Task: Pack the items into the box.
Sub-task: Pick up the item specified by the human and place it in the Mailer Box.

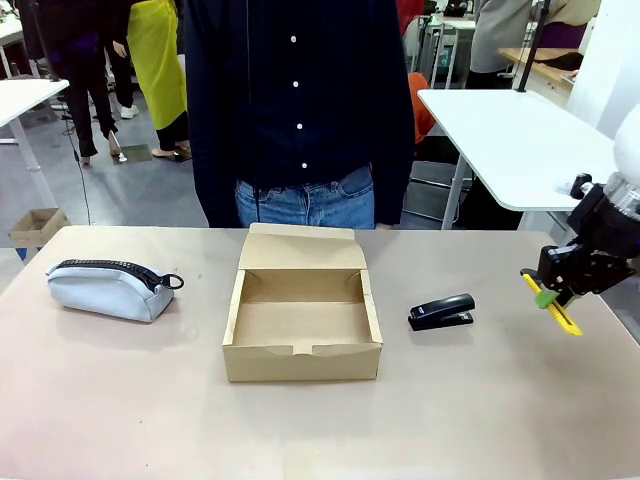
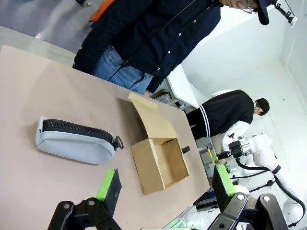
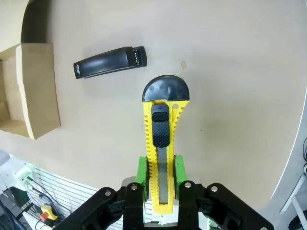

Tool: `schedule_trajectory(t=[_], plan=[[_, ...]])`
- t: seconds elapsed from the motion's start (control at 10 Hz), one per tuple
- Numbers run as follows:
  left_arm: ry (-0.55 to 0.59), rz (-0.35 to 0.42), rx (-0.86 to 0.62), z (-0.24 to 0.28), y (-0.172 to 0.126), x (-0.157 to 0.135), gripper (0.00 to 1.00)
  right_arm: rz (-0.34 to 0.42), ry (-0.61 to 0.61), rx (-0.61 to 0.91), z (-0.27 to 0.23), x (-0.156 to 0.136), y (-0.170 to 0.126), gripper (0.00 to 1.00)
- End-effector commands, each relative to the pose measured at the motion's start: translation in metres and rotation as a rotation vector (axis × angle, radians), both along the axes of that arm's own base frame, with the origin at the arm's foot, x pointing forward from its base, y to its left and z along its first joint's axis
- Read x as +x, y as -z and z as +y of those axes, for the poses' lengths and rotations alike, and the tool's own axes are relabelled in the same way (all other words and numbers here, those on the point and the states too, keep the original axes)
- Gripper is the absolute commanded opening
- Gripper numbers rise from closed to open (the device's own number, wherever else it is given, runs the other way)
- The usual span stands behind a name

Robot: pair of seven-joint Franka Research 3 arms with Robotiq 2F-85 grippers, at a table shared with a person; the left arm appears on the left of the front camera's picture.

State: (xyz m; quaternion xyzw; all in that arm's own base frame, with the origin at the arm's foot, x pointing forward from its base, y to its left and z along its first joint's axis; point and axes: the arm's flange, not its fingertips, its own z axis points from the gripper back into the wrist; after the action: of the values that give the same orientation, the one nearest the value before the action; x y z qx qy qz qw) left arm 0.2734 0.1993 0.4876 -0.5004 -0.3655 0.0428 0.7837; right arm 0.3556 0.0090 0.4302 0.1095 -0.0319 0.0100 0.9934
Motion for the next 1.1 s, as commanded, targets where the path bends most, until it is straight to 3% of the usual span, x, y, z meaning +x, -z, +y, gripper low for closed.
schedule_trajectory(t=[0.0,0.2,0.4,0.6,0.8,0.9,1.0], plan=[[0.001,-0.029,-0.003,-0.001,-0.001,0.001,1.0,-0.007,0.004,0.025,-0.005,-0.005,0.007,0.27],[0.001,-0.029,-0.003,-0.001,-0.001,0.001,1.0,-0.158,-0.153,-0.127,0.043,0.0,-0.016,0.27],[0.001,-0.029,-0.003,-0.001,-0.001,0.001,1.0,-0.249,-0.462,-0.243,0.133,0.026,-0.034,0.27],[0.001,-0.029,-0.003,-0.001,-0.001,0.001,1.0,-0.233,-0.796,-0.238,0.226,0.047,-0.021,0.27],[0.001,-0.029,-0.003,-0.001,-0.001,0.001,1.0,-0.256,-1.175,-0.138,0.303,0.052,-0.012,0.27],[0.001,-0.029,-0.003,-0.001,-0.001,0.001,1.0,-0.277,-1.33,-0.103,0.329,0.053,-0.008,0.27],[0.001,-0.029,-0.003,-0.001,-0.001,0.001,1.0,-0.244,-1.455,-0.06,0.35,0.053,0.002,0.27]])
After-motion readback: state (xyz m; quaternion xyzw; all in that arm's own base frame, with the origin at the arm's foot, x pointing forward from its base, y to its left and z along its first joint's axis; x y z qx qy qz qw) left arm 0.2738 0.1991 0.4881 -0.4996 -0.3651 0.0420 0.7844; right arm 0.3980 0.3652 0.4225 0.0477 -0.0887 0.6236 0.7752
